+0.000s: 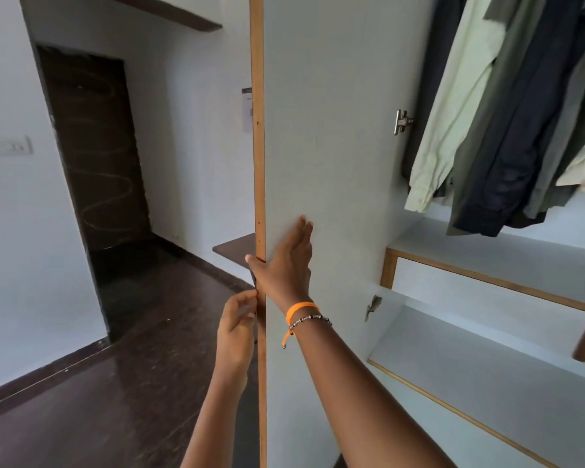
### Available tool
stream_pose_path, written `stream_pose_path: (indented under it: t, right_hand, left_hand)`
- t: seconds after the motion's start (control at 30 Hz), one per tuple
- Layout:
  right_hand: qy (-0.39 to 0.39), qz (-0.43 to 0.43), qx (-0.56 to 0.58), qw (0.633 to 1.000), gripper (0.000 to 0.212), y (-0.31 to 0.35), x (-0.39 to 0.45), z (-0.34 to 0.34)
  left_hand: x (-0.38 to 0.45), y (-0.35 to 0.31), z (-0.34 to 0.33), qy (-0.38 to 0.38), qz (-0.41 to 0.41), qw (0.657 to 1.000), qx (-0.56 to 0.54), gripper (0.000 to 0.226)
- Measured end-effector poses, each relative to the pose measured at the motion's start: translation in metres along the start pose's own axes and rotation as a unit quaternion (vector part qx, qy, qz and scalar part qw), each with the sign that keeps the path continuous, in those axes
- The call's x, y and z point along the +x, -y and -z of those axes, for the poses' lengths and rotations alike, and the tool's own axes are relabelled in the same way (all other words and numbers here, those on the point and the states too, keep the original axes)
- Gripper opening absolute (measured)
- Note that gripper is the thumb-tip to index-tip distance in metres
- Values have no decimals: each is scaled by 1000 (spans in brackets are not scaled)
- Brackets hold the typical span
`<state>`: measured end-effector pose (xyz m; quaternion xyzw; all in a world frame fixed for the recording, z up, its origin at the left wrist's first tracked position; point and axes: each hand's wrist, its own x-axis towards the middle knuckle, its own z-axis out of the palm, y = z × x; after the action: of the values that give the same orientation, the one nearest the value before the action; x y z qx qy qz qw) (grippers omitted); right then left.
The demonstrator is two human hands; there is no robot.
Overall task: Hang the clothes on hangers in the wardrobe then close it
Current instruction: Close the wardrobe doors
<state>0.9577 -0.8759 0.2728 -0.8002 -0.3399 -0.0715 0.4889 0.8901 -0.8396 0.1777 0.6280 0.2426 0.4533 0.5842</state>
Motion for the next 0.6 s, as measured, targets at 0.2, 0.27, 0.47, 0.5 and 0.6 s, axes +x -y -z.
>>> stream_pose_path:
  t: [0.2, 0.27, 0.47, 0.5, 0.6]
  right_hand:
    - [5, 2, -24, 1000, 105, -1, 0, 2]
    - [-7, 15, -28, 999, 105, -9, -6, 10]
    - [-54, 28, -10, 998, 91, -47, -34, 61]
    - [-59, 29, 7, 998, 84, -53, -40, 73]
    - [-88, 35, 31, 995, 58, -75, -56, 111]
  left_hand:
    - [9, 6, 1, 18, 34, 997, -65, 35]
    - [7, 7, -4, 40, 48, 994, -91, 32]
    - [-6, 16, -47, 131, 64, 982, -117, 18]
    - [-9, 18, -57, 165, 54, 979, -104, 18]
    - [-21, 14, -86, 271, 15, 957, -99, 22]
